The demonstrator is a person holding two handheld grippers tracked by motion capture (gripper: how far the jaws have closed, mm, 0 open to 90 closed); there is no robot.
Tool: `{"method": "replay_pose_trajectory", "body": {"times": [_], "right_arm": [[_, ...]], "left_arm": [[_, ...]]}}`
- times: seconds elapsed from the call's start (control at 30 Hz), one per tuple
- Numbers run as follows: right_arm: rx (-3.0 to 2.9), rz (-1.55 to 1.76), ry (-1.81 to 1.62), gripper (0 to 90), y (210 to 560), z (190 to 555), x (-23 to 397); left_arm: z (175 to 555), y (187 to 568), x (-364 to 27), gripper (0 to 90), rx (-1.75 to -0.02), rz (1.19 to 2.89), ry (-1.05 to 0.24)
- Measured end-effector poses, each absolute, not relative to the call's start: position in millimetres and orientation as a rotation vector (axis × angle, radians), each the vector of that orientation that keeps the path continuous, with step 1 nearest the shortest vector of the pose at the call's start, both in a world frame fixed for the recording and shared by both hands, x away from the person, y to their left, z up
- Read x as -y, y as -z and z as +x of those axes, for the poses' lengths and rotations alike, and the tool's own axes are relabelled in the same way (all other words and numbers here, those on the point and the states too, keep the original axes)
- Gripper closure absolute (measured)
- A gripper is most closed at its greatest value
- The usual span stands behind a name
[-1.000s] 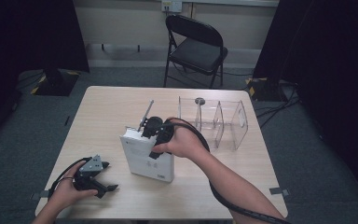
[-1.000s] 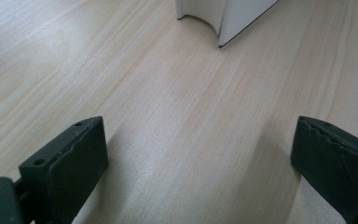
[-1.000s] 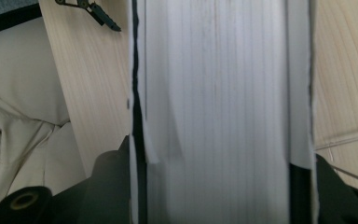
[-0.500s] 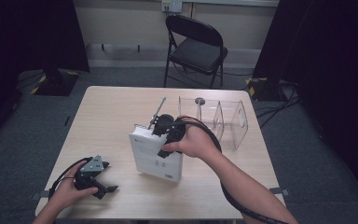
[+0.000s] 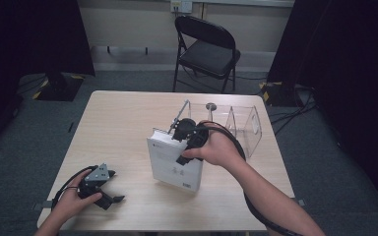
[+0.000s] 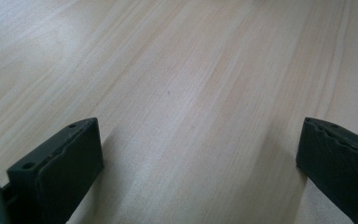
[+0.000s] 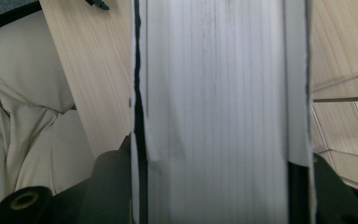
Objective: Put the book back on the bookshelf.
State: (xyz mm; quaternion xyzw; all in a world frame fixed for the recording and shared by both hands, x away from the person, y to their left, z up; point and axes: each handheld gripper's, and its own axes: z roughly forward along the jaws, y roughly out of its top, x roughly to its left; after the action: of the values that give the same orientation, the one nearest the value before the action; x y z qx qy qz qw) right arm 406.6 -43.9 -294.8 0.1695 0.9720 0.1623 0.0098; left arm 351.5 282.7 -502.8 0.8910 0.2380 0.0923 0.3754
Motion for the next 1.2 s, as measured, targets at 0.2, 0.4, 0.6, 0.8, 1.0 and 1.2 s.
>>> {"method": "replay_pose_trajectory", "body": {"times": [0.2,0.4,0.6,0.8,1.0,1.2], "right_arm": [[-3.028,0.548,-0.496,52.6,294.1,406.9,51.9],[-3.017,0.58,-0.495,52.6,291.3,406.9,61.8],[-3.011,0.598,-0.49,52.6,287.2,405.7,70.4],[-3.0,0.633,-0.486,52.6,284.7,404.5,81.7],[-2.994,0.666,-0.481,52.6,286.1,403.1,90.5],[-2.995,0.684,-0.48,52.6,286.6,401.9,96.0]], "left_arm": [[351.5,502.8,-282.7,0.0,-0.609,2.28,-0.237],[351.5,502.8,-282.7,0.0,-0.609,2.28,-0.237],[351.6,502.8,-282.7,0.0,-0.609,2.28,-0.236],[351.6,502.8,-282.7,0.0,-0.609,2.28,-0.236],[351.6,502.8,-282.7,0.0,-0.609,2.28,-0.236],[351.5,502.8,-282.7,0.0,-0.609,2.28,-0.237]]}}
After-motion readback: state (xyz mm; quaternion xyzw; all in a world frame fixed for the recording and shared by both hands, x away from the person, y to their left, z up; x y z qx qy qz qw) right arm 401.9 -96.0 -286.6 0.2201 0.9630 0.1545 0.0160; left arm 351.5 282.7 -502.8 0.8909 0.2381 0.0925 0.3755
